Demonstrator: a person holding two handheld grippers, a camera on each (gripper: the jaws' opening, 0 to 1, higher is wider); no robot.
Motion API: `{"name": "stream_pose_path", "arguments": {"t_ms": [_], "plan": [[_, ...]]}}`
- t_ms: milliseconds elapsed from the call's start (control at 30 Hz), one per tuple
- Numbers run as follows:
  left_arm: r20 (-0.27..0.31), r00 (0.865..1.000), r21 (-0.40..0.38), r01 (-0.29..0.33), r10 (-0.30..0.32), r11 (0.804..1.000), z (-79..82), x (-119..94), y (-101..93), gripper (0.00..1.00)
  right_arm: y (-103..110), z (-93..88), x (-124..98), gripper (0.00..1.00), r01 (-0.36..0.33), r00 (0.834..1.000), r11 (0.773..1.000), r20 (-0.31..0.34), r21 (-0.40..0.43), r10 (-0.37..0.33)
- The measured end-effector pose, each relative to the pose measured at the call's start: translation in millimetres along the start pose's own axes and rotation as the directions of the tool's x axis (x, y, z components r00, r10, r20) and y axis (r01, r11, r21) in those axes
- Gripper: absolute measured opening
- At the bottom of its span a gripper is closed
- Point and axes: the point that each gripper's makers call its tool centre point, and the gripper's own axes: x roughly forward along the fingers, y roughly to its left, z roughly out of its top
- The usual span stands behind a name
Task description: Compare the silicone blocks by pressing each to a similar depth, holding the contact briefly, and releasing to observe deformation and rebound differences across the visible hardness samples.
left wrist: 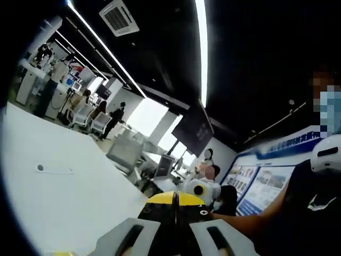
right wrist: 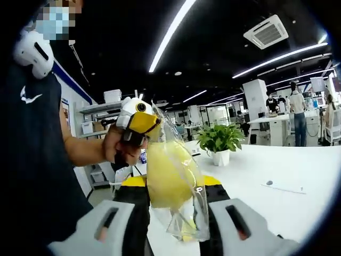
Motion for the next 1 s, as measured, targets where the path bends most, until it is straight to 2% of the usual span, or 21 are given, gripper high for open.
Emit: {"name": "stream_pose_path", "arguments": {"t_ms": [467, 700, 733, 833, 933, 967, 1000], "plan": [[-0.019, 0.999, 0.072, -0.045, 0.046, 0.996, -7.1, -6, 4.2, 0.00, 9, -7.4, 1, 0.12, -0.019, 0.996, 0.996, -0.090, 0.082, 0.026], [-0.013, 0.999, 0.077, -0.039, 0.040, 0.996, -7.4, -8, 1.1, 0.00, 13, -6.5, -1, 0.08, -0.013, 0.993, 0.990, -0.111, 0.138, 0.028], [-0.015, 0.999, 0.083, -0.045, 0.046, 0.996, -8.3, -9, 0.8, 0.00, 16, -8.1, -1, 0.07, -0.017, 0.992, 0.986, -0.124, 0.166, 0.038], [-0.031, 0.999, 0.097, -0.040, 0.043, 0.994, -11.3, -10, -0.4, 0.00, 20, -10.4, -2, 0.05, -0.024, 0.990, 0.983, -0.135, 0.181, 0.049], [-0.063, 0.997, 0.139, -0.031, 0.040, 0.990, -19.6, -11, -1.5, 0.00, 21, -16.7, -6, 0.04, -0.016, 0.984, 0.984, -0.174, 0.176, 0.047], [-0.068, 0.997, 0.154, -0.030, 0.041, 0.988, -21.5, -11, -2.0, 0.00, 26, -19.3, -8, 0.04, -0.021, 0.979, 0.970, -0.192, 0.243, 0.069], [-0.063, 0.997, 0.186, -0.031, 0.044, 0.982, -22.1, -11, -2.3, 0.00, 23, -17.7, -7, 0.04, -0.019, 0.982, 0.976, -0.182, 0.215, 0.059]]}}
